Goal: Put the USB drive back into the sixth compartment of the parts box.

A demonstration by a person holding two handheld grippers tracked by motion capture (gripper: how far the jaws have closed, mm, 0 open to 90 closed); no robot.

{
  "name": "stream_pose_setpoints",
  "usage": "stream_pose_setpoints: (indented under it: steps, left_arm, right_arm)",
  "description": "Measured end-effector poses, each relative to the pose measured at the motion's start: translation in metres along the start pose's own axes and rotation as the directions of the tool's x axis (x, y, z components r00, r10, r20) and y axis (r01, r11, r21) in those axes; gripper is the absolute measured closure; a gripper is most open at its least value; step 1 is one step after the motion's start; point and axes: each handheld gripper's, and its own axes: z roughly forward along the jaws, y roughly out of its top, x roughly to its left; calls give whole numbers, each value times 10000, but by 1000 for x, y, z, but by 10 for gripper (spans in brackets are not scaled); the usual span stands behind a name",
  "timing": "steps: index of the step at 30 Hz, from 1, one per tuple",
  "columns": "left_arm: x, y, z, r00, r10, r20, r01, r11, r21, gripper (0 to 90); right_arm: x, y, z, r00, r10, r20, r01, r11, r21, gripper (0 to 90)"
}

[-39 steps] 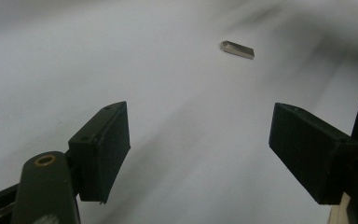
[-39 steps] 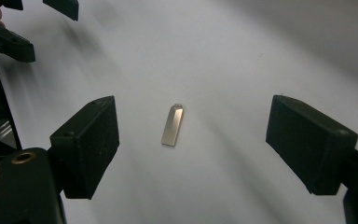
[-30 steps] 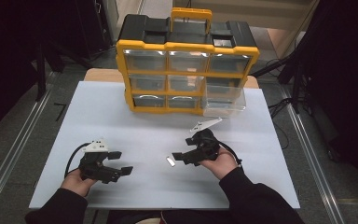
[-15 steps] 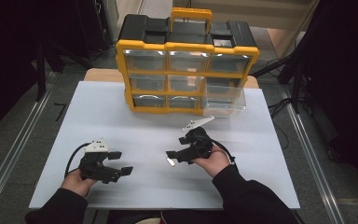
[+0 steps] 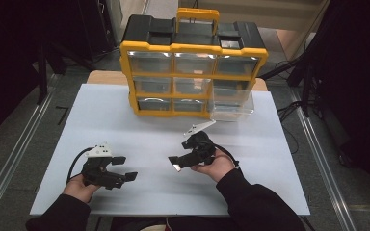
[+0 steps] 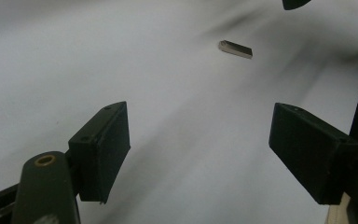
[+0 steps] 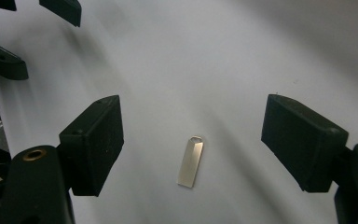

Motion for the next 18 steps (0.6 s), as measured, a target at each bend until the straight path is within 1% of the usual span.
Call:
stream_pose_setpoints:
  steps: [1,2,4,8,12,14,18]
  left_arm:
    - [0,0,0,10000,-5,5,5,10000,-8,215]
    - [0,0,0,10000,-23,-18,23,10000,-14,214]
    - [0,0,0,10000,-36,-19,36,10000,-41,215]
    - [0,0,-1,10000,-24,-10,24,10000,-36,214]
    - [0,0,0,10000,11,5,-11,10000,-4,215]
    - [0,0,0,10000,20,29,-21,10000,25,214]
    - [0,0,0,10000,20,37,-20,10000,-1,215]
  right_arm:
    - [0,0,1,10000,-32,69,31,10000,33,191]
    - [1,-1,1,9999,116,58,-116,9999,89,191]
    - [0,-1,3,9999,157,62,-158,9998,150,191]
    - [0,-3,6,9999,105,134,-108,9996,270,193]
    - [1,-6,11,9996,151,241,-163,9985,514,194]
    - [1,-7,13,9997,69,232,-82,9984,565,198]
    - [0,-9,17,9997,56,244,-72,9978,666,206]
